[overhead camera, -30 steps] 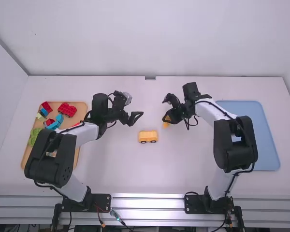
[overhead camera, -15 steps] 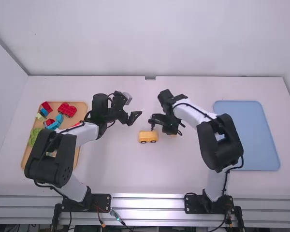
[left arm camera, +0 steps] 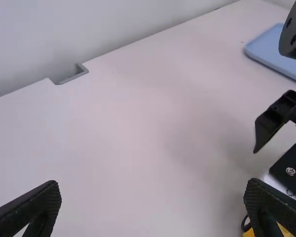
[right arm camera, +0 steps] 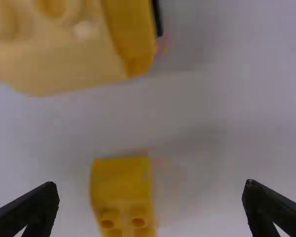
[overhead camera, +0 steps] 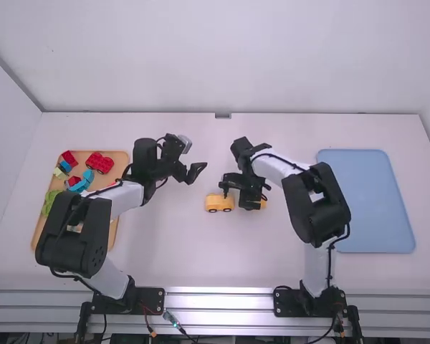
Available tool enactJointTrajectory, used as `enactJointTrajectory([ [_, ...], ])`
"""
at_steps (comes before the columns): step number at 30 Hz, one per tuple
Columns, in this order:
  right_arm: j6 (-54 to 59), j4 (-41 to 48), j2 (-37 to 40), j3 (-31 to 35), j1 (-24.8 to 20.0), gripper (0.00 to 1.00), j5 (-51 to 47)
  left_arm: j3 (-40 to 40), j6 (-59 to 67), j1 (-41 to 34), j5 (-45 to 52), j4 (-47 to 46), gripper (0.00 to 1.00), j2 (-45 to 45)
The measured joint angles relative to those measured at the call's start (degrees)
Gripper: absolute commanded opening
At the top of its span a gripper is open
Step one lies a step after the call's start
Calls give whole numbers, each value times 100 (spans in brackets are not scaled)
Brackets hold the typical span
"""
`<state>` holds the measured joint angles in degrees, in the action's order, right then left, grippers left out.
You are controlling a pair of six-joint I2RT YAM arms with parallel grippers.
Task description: Assemble lego blocks to make yellow taxi
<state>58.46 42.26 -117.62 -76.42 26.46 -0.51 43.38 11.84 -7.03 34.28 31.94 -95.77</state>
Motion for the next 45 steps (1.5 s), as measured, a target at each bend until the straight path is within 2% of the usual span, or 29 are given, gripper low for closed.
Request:
enactJointTrajectory([
  [8, 463, 297, 284, -11, -518, 99, 1368, -2, 367, 0, 129, -516, 99, -2],
  [13, 1211, 273, 807, -9, -1467, 99, 3093, 0, 1727, 2, 1008, -1176, 99, 0],
  [15, 1338, 175, 831, 37, -1733, 99, 3521, 0, 2142, 2, 1233, -1362, 99, -2],
  [17, 1506, -282, 831, 354, -2151, 99, 4190, 0, 2756, 0, 1596, -1528, 99, -7],
  [20, 1585, -925, 831, 890, -2393, 99, 4686, 0, 3226, 0, 1965, -1499, 99, -98],
  [28, 1657, -2614, 831, 2332, -2562, 99, 5464, -2, 3668, 2, 2629, -1279, 99, -737],
  [31, 1676, -2824, 831, 2638, -2603, 99, 5523, 0, 3731, 2, 2798, -1180, 99, -761],
  [36, 1864, -3025, 662, 2736, -2629, 99, 5589, 0, 3727, -26, 2922, -1038, 99, -761],
  [45, 1910, -3698, -28, 2736, -3029, 99, 5812, 0, 3727, -26, 3112, -1043, 99, -761],
])
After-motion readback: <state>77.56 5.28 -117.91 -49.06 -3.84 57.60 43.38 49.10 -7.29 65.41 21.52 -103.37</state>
